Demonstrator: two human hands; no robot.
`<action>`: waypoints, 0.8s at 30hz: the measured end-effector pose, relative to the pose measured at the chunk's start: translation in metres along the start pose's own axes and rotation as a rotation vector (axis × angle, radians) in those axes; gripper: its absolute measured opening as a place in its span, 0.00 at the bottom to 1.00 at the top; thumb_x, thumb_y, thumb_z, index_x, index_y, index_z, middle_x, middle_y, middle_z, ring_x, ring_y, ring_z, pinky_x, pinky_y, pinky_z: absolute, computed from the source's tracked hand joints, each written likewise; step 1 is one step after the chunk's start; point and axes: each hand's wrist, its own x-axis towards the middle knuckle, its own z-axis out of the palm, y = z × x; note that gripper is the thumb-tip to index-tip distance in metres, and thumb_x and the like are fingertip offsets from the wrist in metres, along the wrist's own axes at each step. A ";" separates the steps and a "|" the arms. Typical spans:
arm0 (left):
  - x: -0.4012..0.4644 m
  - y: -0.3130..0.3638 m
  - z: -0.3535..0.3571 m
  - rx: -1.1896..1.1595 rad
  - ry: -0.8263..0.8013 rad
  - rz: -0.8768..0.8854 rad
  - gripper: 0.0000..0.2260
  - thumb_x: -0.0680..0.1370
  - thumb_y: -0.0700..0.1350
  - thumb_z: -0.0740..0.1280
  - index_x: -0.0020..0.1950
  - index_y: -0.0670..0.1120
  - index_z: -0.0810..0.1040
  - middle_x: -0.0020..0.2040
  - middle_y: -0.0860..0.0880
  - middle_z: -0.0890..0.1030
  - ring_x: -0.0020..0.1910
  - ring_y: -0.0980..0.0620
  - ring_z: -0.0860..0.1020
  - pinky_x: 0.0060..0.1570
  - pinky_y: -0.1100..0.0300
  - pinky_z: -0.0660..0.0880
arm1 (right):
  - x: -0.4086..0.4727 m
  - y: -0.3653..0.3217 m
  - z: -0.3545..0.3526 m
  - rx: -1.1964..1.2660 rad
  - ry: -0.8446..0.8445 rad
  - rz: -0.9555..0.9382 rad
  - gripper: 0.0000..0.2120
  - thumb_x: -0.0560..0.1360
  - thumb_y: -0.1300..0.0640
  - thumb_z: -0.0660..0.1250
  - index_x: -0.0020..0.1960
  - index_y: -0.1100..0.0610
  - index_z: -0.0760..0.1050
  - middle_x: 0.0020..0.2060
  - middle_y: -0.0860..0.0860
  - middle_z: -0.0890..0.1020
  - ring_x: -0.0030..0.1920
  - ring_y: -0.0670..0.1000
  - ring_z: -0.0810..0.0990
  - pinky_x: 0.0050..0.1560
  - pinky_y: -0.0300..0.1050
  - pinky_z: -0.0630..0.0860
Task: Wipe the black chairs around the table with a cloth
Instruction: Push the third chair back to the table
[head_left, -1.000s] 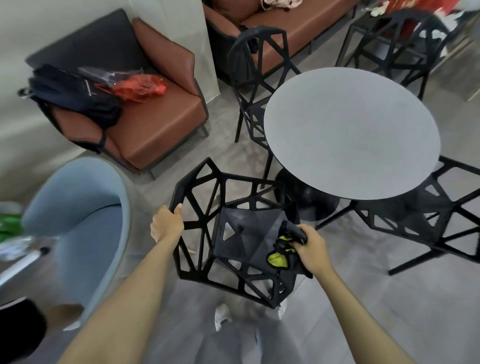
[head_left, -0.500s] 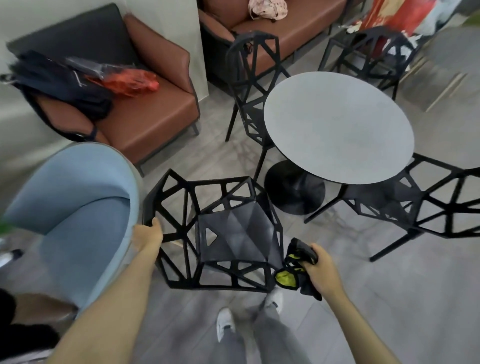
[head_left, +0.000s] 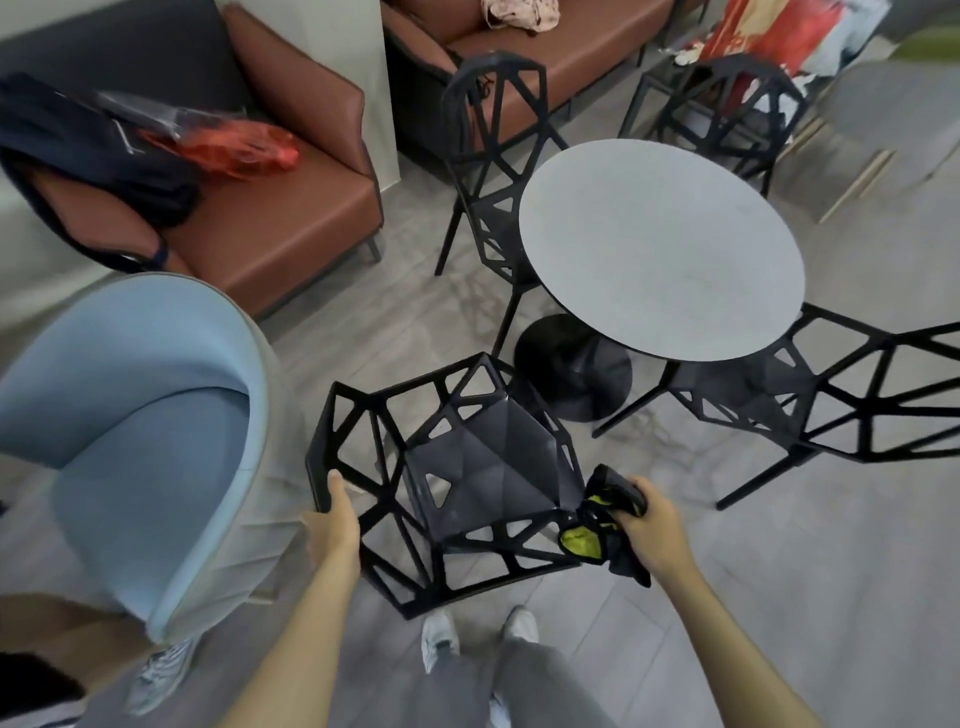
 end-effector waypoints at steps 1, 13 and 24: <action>-0.010 -0.003 0.009 -0.026 -0.043 0.000 0.46 0.78 0.73 0.59 0.84 0.42 0.55 0.80 0.38 0.64 0.77 0.34 0.65 0.73 0.37 0.65 | 0.001 -0.001 -0.001 -0.008 0.006 0.005 0.14 0.74 0.67 0.72 0.46 0.48 0.76 0.42 0.50 0.81 0.45 0.52 0.79 0.41 0.46 0.71; 0.006 0.087 0.080 0.315 -0.232 0.316 0.27 0.85 0.61 0.56 0.74 0.41 0.67 0.69 0.39 0.76 0.63 0.38 0.76 0.61 0.47 0.71 | -0.036 0.009 0.058 0.238 -0.094 0.334 0.10 0.77 0.66 0.72 0.52 0.52 0.81 0.44 0.47 0.85 0.47 0.50 0.83 0.39 0.32 0.74; 0.064 0.084 0.094 0.264 -0.308 0.147 0.18 0.84 0.55 0.62 0.40 0.45 0.77 0.48 0.45 0.78 0.58 0.40 0.78 0.67 0.47 0.72 | -0.072 0.066 0.173 0.905 -0.098 1.116 0.09 0.83 0.62 0.62 0.50 0.66 0.79 0.32 0.62 0.82 0.28 0.58 0.82 0.25 0.46 0.77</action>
